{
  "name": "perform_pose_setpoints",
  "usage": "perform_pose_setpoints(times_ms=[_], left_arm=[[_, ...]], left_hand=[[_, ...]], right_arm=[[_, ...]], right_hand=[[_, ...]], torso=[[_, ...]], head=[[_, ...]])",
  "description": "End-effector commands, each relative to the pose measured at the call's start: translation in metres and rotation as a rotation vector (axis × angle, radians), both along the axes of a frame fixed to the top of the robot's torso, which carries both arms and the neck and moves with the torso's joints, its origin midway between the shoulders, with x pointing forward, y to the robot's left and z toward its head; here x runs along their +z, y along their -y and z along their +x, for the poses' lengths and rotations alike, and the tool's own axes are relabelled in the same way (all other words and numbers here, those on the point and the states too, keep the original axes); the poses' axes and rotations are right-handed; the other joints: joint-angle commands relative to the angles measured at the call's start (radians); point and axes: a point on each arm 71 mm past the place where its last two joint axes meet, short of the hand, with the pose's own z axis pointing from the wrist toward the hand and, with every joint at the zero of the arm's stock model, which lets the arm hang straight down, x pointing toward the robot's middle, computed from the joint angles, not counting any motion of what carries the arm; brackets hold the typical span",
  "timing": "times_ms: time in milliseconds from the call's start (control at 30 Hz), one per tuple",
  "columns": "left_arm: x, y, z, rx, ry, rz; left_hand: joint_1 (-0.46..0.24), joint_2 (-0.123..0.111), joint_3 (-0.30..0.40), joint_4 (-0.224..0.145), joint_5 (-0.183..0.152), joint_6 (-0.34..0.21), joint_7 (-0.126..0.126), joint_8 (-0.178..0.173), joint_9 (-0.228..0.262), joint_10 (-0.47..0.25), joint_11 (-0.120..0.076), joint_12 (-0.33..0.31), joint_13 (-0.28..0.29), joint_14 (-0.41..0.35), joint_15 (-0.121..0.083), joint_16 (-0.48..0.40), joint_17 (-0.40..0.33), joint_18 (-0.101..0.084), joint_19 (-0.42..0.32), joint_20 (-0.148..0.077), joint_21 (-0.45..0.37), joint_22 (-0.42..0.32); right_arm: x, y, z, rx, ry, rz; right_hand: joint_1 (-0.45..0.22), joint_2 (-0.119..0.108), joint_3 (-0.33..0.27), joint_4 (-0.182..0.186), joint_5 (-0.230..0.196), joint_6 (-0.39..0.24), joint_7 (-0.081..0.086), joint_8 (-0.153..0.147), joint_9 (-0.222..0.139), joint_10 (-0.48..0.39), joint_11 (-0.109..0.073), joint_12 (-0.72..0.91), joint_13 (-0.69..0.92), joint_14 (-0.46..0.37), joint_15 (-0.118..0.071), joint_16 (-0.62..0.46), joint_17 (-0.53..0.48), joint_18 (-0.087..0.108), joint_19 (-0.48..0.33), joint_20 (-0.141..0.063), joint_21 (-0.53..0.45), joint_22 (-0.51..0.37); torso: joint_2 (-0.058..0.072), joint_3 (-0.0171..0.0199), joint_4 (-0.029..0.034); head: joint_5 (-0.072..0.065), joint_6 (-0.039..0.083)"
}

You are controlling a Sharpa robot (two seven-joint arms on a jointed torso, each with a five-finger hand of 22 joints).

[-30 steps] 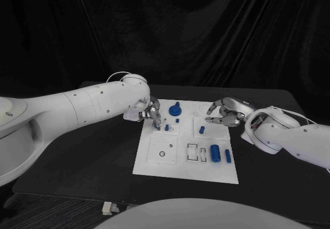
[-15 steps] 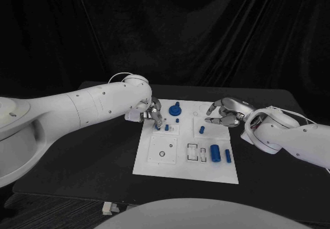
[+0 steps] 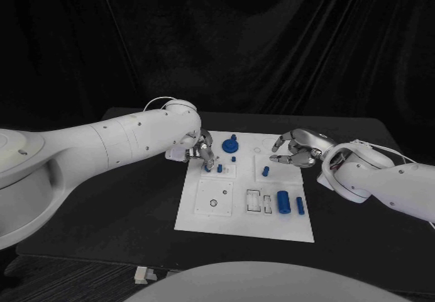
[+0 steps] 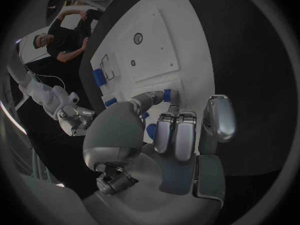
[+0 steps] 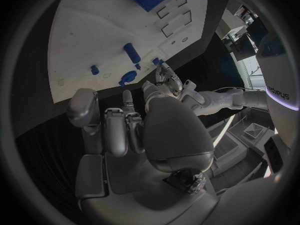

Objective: Assemble the parts on the task board

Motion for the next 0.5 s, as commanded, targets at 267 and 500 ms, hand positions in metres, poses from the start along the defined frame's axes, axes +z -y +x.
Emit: perform_pose_setpoints(times_ms=[267, 500], left_arm=[[-0.0063, -0.0016, -0.0010, 0.007, -0.015, 0.006], [-0.0068, -0.0027, 0.0001, 0.016, -0.007, 0.002]], left_hand=[[0.000, 0.016, 0.022, -0.025, 0.007, 0.030, -0.036, -0.008, -0.001, 0.074, 0.003, -0.006, 0.235, 0.080, -0.002, 0.003, 0.232, 0.010, -0.004, 0.001, -0.008, 0.157], [0.000, 0.018, 0.023, -0.025, 0.008, 0.030, -0.036, -0.009, -0.001, 0.074, 0.003, -0.006, 0.235, 0.080, -0.001, 0.002, 0.232, 0.010, -0.004, 0.002, -0.008, 0.157]], right_arm=[[-0.0020, 0.0003, 0.0000, -0.012, -0.013, -0.009], [-0.0023, 0.0004, 0.0002, -0.014, -0.014, -0.011]], right_hand=[[0.007, 0.003, 0.006, 0.001, 0.006, 0.004, 0.003, -0.002, -0.001, 0.067, 0.008, -0.005, 0.223, 0.055, 0.008, -0.006, 0.148, -0.008, -0.003, 0.003, -0.005, 0.130], [0.009, 0.003, 0.007, -0.001, 0.009, 0.004, 0.004, -0.002, -0.003, 0.066, 0.008, -0.005, 0.223, 0.054, 0.009, -0.007, 0.148, -0.008, -0.004, 0.003, -0.006, 0.130]], torso=[[0.001, -0.0009, -0.0011], [0.000, 0.0000, -0.0009]], head=[[-0.001, 0.000], [-0.002, 0.000]])
